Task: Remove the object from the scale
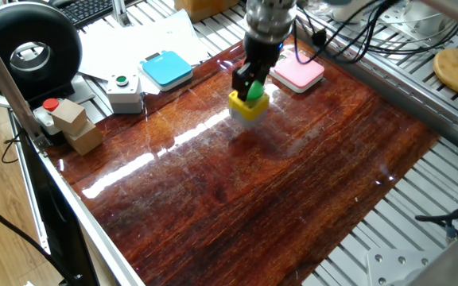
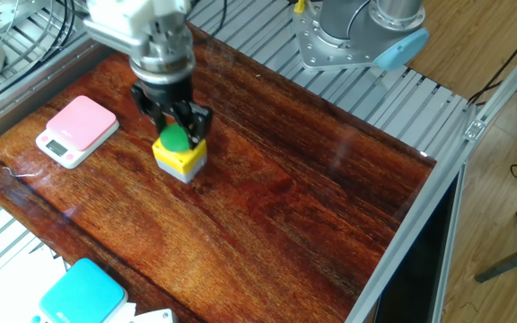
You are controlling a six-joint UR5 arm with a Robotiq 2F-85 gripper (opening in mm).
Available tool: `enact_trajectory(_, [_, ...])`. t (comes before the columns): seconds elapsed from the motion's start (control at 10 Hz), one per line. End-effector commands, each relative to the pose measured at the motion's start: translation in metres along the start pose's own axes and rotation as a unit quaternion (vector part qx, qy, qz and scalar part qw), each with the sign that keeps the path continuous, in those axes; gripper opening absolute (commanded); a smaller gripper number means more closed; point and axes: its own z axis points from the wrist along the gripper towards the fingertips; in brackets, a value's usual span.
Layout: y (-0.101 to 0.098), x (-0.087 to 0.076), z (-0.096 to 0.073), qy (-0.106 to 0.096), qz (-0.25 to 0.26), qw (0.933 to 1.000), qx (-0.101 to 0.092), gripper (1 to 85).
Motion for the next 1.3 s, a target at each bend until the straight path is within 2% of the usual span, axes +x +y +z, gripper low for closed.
enact_trajectory(0.0, [0.012,-0.006,0.022,-0.017,0.014,0.9997,-0.009,34.3])
enact_trajectory(0.2, [0.014,-0.008,0.034,-0.024,0.015,0.9996,-0.010,34.3])
enact_trajectory(0.5, [0.013,-0.009,0.041,-0.026,0.016,0.9995,-0.009,35.7])
enact_trajectory(0.6, [0.016,-0.008,0.041,-0.023,0.014,0.9995,-0.015,39.7])
enact_trajectory(0.8, [0.028,-0.002,0.041,-0.012,-0.002,0.9992,-0.037,55.7])
enact_trajectory(1.2, [0.024,-0.001,0.041,-0.010,-0.030,0.9990,-0.032,71.3])
